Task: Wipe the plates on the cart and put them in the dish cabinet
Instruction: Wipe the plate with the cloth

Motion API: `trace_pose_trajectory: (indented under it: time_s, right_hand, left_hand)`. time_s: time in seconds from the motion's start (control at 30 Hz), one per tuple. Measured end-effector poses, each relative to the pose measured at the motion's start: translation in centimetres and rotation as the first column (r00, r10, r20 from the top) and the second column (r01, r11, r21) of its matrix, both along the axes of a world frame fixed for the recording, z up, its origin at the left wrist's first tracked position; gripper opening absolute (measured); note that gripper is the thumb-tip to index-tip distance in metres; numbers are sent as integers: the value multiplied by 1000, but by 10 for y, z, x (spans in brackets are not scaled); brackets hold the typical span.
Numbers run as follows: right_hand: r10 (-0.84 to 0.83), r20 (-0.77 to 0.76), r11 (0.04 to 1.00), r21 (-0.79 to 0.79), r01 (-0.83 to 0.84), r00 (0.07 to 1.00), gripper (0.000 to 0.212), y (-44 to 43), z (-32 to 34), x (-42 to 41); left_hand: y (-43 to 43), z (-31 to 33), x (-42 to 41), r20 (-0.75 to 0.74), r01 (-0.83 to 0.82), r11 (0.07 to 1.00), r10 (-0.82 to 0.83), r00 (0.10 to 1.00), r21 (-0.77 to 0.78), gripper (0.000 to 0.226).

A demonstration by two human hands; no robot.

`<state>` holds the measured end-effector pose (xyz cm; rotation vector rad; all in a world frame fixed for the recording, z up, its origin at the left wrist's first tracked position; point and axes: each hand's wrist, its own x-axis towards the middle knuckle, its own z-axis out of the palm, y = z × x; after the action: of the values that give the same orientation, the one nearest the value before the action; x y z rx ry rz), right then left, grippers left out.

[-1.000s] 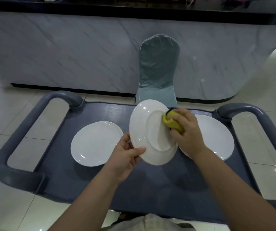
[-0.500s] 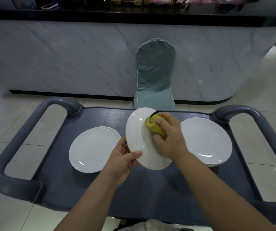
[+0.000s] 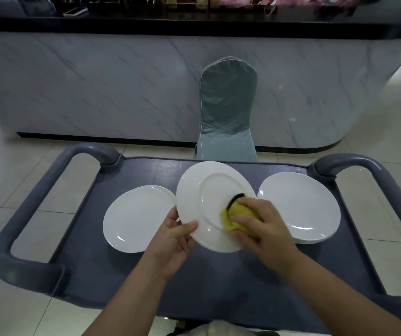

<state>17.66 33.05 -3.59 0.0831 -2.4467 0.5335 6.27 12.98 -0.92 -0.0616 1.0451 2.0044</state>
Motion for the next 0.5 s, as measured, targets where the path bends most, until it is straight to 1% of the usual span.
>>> trace_pose_trajectory:
  time_s: [0.03, 0.07, 0.1, 0.13, 0.17, 0.2, 0.23, 0.27, 0.3, 0.33, 0.37, 0.4, 0.43, 0.47, 0.5]
  right_hand:
    - [-82, 9, 992, -93, 82, 997, 36, 13, -5, 3]
    - [-187, 42, 954, -229, 192, 981, 37, 25, -6, -2]
    - [-289, 87, 882, -363, 300, 953, 34, 35, -4, -13]
    - [-357, 126, 805, -461, 373, 926, 28, 41, 3, -29]
    - [-382, 142, 756, -520, 397, 913, 20, 43, 15, -47]
    - [-361, 135, 750, -546, 374, 923, 14, 38, 28, -63]
    - [-306, 111, 784, -533, 317, 945, 10, 26, 40, -75]
    - [-226, 90, 839, -488, 241, 970, 11, 8, 49, -83]
    - [-135, 70, 901, -407, 152, 988, 16, -13, 54, -85]
    - [-42, 50, 957, -286, 54, 998, 21, -32, 55, -83]
    - [47, 25, 990, -137, -43, 999, 27, -47, 53, -78]
    - [120, 15, 993, -7, -120, 993, 32, -50, 49, -75]
    - [165, 16, 985, 48, -166, 986, 36, -46, 49, -75]
    - [173, 23, 985, 1, -173, 985, 39, -36, 49, -79]
    - [136, 28, 984, -116, -131, 990, 39, -27, 53, -84]
  left_hand:
    - [-1, -1, 2, -10, 16, 1000, -16, 1000, -4, 55]
    - [-1, -2, 4, -34, 40, 999, -41, 999, -19, 55]
    - [-2, -1, 6, -65, 72, 997, -75, 995, -42, 57]
    - [-2, -1, 7, -99, 107, 992, -114, 989, -69, 57]
    - [-1, 1, 9, -136, 140, 985, -153, 979, -98, 56]
    - [1, 1, 10, -171, 165, 978, -185, 968, -126, 54]
    - [3, 3, 11, -198, 179, 973, -207, 958, -147, 52]
    - [5, 4, 11, -211, 179, 971, -211, 954, -159, 51]
    - [7, 4, 11, -208, 166, 974, -196, 958, -154, 51]
    - [9, 4, 9, -192, 144, 981, -168, 967, -131, 53]
    - [9, 3, 8, -175, 123, 987, -140, 975, -103, 55]
    - [8, 3, 6, -162, 105, 991, -118, 980, -88, 57]
    - [6, 3, 5, -156, 95, 991, -109, 982, -94, 57]
    - [5, 4, 5, -157, 97, 989, -115, 981, -114, 56]
    - [4, 5, 6, -161, 108, 985, -129, 978, -137, 55]
